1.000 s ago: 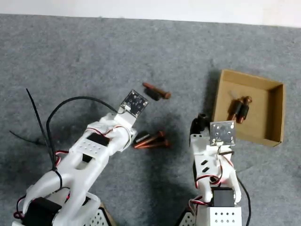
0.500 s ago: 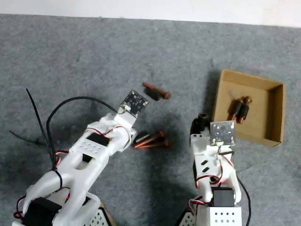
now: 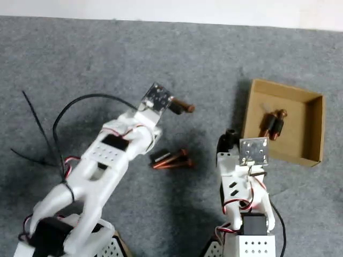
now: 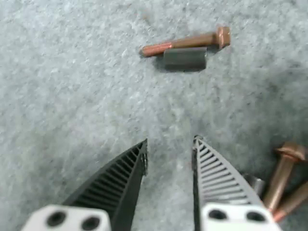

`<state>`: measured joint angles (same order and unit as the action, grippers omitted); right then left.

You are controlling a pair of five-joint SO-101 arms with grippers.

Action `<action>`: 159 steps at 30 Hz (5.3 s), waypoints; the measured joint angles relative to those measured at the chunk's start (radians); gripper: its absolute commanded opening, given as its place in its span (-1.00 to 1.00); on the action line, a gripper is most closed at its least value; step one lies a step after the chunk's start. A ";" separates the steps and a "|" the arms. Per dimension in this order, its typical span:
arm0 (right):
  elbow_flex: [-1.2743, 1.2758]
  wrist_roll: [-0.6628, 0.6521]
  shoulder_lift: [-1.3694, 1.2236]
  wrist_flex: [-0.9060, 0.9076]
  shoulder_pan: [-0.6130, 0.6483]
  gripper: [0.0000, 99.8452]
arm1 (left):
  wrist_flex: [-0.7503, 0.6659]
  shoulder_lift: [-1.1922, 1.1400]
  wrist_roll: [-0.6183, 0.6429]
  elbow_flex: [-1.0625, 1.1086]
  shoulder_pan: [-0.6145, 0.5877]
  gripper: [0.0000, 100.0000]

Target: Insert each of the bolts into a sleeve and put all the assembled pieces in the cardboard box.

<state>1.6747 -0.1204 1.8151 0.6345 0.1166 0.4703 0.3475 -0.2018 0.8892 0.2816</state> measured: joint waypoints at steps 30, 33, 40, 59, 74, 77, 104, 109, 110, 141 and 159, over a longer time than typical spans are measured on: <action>0.000 0.000 0.000 0.000 0.000 -0.99 | 0.196 -0.276 -0.307 -0.201 0.245 -0.70; 0.000 0.000 0.000 0.000 0.000 -0.99 | 0.199 -0.163 -0.287 -0.157 0.255 -0.70; 0.000 0.000 0.000 0.000 0.000 -0.99 | 0.206 -0.035 -0.358 -0.018 0.321 -0.70; 0.000 -0.002 0.000 0.002 -0.002 -0.99 | 0.230 -0.342 -0.356 -0.198 0.311 -0.70; 0.000 -0.002 0.000 0.002 -0.005 -0.99 | 0.310 -0.341 -0.354 -0.218 0.311 -0.97; 0.000 -0.002 0.000 0.002 0.000 -0.99 | 0.313 -0.350 -0.356 -0.215 0.310 -0.97; 0.000 0.000 0.003 0.002 -0.002 -0.99 | 0.064 0.170 -0.140 0.199 0.206 -0.99; 0.000 0.000 0.003 0.002 0.000 -0.99 | -0.023 0.427 0.005 0.344 0.098 -0.99; 0.000 0.000 0.003 0.002 0.000 -0.99 | -0.031 0.471 0.023 0.367 0.084 -0.99; 0.000 -0.092 0.003 -0.124 0.367 -0.99 | -0.043 1.448 0.376 0.744 -0.040 -0.99; 0.000 -0.296 0.003 -0.141 0.433 -0.99 | -0.043 1.448 1.007 0.738 0.095 -0.99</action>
<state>1.6747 -0.4166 1.8182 0.4933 0.5493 0.4273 1.7960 0.8048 1.6272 0.3767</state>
